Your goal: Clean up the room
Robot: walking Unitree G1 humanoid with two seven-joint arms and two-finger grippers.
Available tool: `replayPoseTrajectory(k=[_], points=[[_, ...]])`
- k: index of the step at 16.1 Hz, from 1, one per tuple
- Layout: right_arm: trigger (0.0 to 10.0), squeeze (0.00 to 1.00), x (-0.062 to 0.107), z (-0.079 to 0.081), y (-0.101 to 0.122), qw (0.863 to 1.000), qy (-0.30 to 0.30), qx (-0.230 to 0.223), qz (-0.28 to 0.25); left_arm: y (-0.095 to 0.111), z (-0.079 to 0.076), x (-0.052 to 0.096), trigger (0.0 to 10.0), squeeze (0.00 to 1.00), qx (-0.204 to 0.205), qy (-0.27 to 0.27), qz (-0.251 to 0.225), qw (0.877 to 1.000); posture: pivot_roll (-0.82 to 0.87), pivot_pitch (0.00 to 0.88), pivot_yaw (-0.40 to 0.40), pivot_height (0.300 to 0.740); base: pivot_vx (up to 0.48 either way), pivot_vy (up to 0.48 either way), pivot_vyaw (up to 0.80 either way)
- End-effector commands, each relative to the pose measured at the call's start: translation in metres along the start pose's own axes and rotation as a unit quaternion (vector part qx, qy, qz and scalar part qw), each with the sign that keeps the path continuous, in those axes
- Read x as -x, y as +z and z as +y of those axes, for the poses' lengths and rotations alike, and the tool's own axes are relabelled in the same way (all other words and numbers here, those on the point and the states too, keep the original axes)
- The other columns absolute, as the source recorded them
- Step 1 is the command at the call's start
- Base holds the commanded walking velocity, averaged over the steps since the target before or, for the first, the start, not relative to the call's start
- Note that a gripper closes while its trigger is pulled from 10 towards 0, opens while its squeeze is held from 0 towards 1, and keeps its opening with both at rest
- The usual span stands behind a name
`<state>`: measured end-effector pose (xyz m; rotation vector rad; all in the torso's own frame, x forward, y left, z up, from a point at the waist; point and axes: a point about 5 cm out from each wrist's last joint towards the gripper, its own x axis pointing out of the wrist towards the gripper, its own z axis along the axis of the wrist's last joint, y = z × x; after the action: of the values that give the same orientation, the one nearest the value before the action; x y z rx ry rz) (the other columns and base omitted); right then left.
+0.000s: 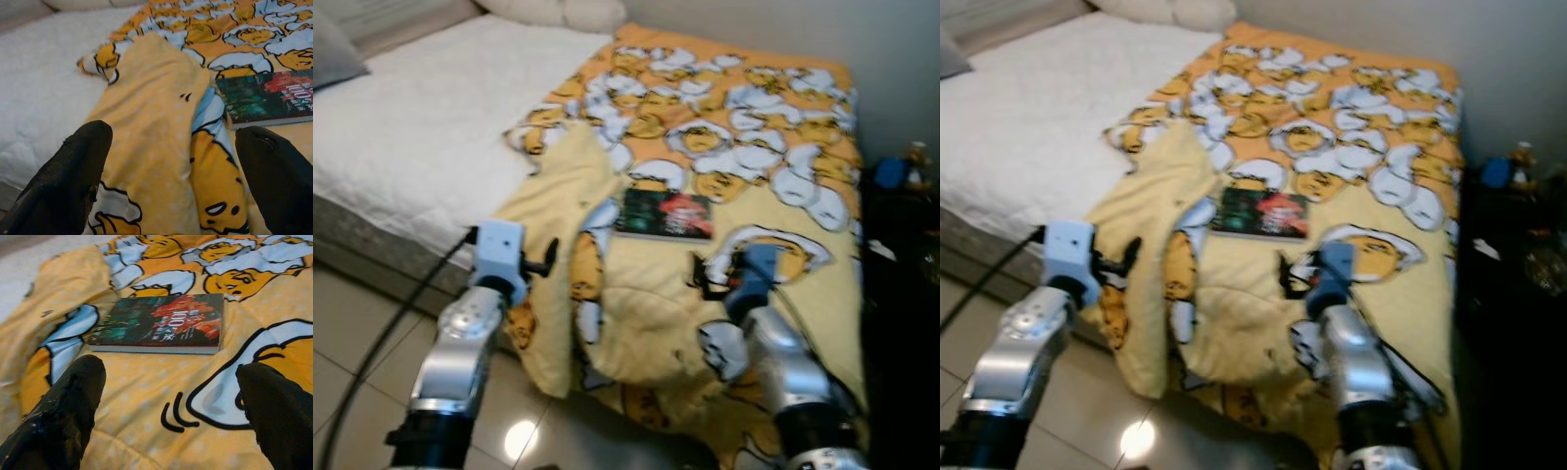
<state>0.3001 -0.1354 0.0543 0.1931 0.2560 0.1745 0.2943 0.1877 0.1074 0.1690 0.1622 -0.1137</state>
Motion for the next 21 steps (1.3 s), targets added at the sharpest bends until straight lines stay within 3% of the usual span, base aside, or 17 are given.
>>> replayPoseTrajectory(k=[1, 2, 3, 6, 21], points=[[10.0, 0.0, 0.0003, -0.0088, 0.0038, 1.0, -0.012, -0.003, -0.001, 0.0005, -0.0045, -0.0015, 10.0, 0.87, -0.004, -0.003, 0.0, 1.0, -0.05, 0.0, -0.003, 0.74, 0.0, 0.0, 0.0], [10.0, 0.0, 0.0003, -0.0091, 0.0036, 1.0, -0.012, -0.003, 0.0, -0.0005, -0.0048, -0.0019, 10.0, 0.8, -0.002, 0.0, 0.005, 1.0, -0.05, 0.0, -0.003, 0.74, 0.0, 0.0, 0.0], [10.0, 0.0, 0.0003, -0.0095, 0.0035, 1.0, -0.012, -0.002, 0.0, 0.0, -0.0062, -0.0023, 10.0, 0.79, 0.001, -0.004, 0.004, 1.0, -0.05, 0.0, -0.003, 0.74, 0.0, 0.0, 0.0], [10.0, 0.0, 0.0001, -0.0099, 0.0036, 1.0, -0.013, -0.002, 0.001, 0.0014, -0.0085, -0.0021, 10.0, 0.81, 0.01, -0.018, -0.004, 1.0, -0.05, 0.0, -0.003, 0.74, 0.0, 0.0, 0.0], [10.0, 0.0, -0.0019, -0.0083, 0.0029, 1.0, -0.004, 0.017, 0.011, 0.0025, -0.0088, -0.0023, 10.0, 0.81, 0.024, -0.03, -0.005, 0.999, -0.05, 0.0, -0.001, 0.74, 0.29, 0.0, 0.05]])
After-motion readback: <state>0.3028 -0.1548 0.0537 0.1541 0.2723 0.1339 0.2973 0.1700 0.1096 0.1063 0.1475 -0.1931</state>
